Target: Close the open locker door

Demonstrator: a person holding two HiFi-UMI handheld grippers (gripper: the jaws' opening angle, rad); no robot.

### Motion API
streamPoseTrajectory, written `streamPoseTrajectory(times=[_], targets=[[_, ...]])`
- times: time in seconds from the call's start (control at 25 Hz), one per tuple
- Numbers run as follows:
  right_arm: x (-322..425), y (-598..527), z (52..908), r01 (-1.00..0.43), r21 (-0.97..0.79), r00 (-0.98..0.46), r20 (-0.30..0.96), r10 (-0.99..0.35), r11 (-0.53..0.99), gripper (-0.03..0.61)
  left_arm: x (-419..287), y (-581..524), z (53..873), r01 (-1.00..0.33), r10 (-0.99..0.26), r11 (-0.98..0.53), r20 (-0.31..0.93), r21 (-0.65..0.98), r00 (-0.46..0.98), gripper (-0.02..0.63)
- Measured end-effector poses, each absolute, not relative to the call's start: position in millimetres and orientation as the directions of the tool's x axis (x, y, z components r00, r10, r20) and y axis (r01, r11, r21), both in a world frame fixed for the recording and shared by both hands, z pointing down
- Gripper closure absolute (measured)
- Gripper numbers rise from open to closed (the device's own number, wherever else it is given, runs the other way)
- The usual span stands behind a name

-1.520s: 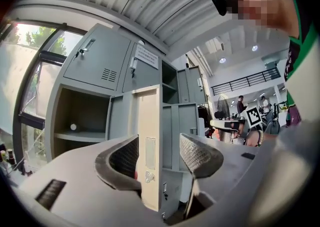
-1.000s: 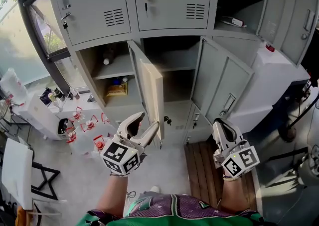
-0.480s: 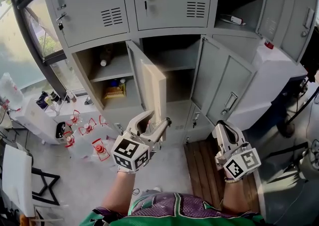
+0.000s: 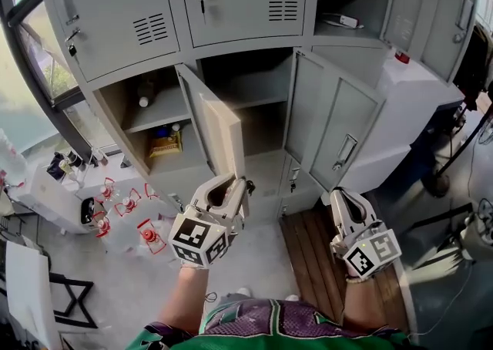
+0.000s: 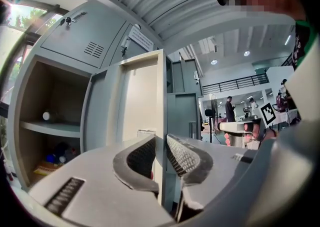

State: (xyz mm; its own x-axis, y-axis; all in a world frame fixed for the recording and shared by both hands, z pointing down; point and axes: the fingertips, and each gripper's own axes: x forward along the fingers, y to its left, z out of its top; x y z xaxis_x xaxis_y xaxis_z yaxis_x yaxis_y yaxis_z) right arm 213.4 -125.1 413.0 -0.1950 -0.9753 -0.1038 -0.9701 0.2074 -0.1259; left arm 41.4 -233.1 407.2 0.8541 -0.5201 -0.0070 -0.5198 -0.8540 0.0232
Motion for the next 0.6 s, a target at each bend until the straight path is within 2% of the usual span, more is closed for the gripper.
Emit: streamPoseTrajectory(times=[0.04, 0.6], targets=[[214.1, -124.8, 413.9, -0.971, -0.126, -0.192, -0.102, -0.976, 0.204, 0.571, 42.6, -233.1, 407.1, -0.521, -0.521, -0.854, -0.009, 0.018, 0.854, 0.535], [201.4, -127.8, 420.3, -0.967, -0.118, -0.216, -0.08, -0.973, 0.225, 0.572, 32.3, -229.9, 408.7, -0.538, -0.538, -0.843, 0.005, -0.003, 0.843, 0.537]])
